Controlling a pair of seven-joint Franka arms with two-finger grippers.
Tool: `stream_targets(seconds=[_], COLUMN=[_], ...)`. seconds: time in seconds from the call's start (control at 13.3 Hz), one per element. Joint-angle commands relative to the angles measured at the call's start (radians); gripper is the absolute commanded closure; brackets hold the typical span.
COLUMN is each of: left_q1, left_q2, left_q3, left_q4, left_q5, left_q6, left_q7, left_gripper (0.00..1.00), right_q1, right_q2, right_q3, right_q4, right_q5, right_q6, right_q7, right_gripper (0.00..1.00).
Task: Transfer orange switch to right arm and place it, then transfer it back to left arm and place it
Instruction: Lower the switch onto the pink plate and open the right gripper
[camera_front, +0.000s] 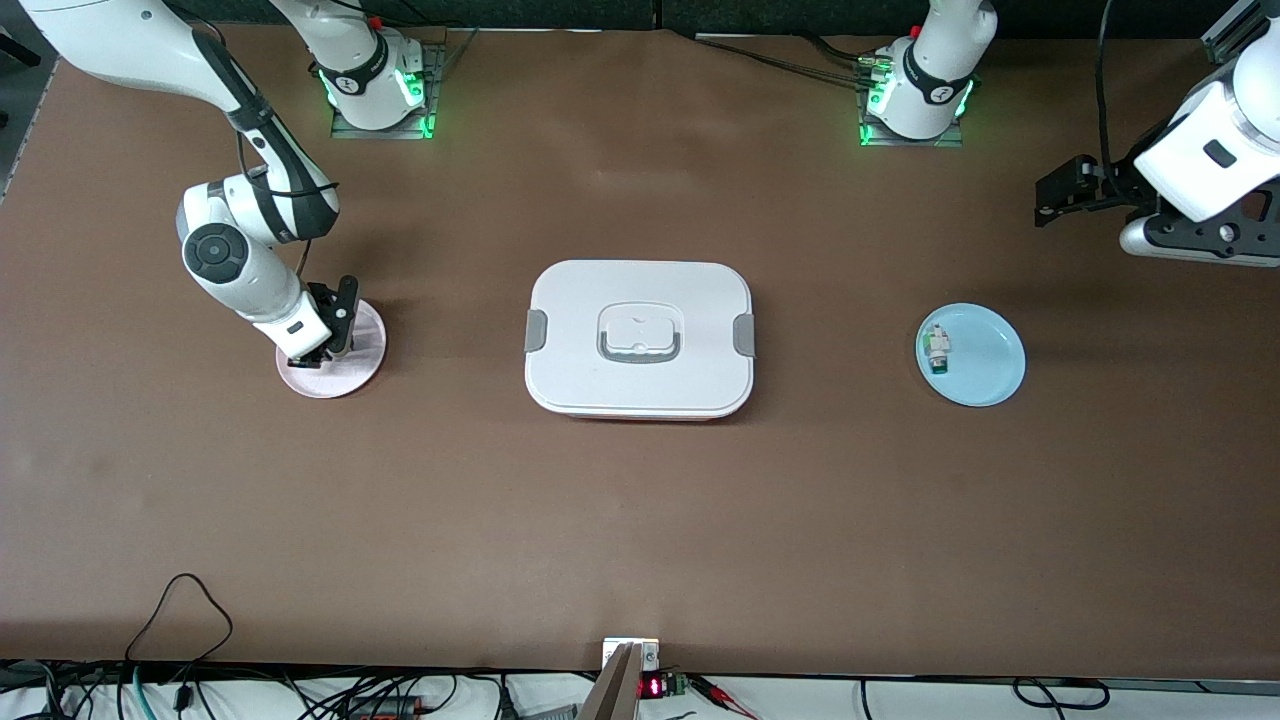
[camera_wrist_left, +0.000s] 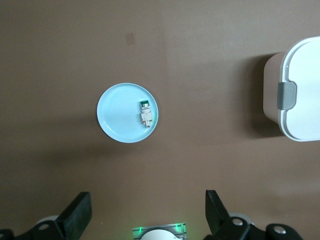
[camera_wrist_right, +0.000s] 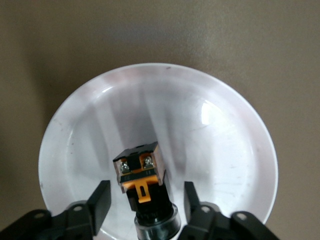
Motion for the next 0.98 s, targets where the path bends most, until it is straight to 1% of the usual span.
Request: stream_targets(seconds=[0.0,0.08,0.15,0.38,0.6,0.75,0.83,0.9], left_q1=[-0.033,-0.037,-0.043,-0.048,-0.045,-0.039,-0.039,-0.037], left_q2=[-0.027,-0.040,-0.047,-0.051,-0.045,-0.037,-0.036,-0.036], left_q3=[0.055,0.058,0.058,0.056,0.055,0.053,0.053,0.053], left_q4=[-0.029,-0.038,-0.049,-0.051,-0.052,-0.044,-0.044,-0.046], left_q5=[-0.010,-0.013,-0.012,-0.009,-0.013,-0.018,-0.025,-0.030], left_q6=[0.012,0.012,0.011,0.012,0.008,0.009,0.011,0.011], left_q7=[0.047,0.029,0.009,0.006,0.003,0.001,-0.003,-0.020], left_gripper=[0.00,0.00,0.00,0.00,0.00,0.00,0.00,0.00], right_q1=[0.003,0.009,0.020,0.060,0.049,0.048,0.048,0.048], right_q2=[-0.062,-0.088,-0.105,-0.108,-0.110,-0.125,-0.133,-0.147], right_q3=[0.007,0.009,0.010,0.010,0.007,0.007,0.007,0.007], right_q4=[0.013,0.026,0.064,0.220,0.309,0.340,0.369,0.397], right_q5=[0.012,0.052,0.101,0.211,0.346,0.386,0.393,0.396], right_q6=[-0.058,-0.078,-0.110,-0.255,-0.320,-0.365,-0.395,-0.441], right_q7=[0.055,0.087,0.093,0.099,0.101,0.104,0.133,0.209], right_gripper=[0.00,0.00,0.00,0.00,0.00,0.00,0.00,0.00])
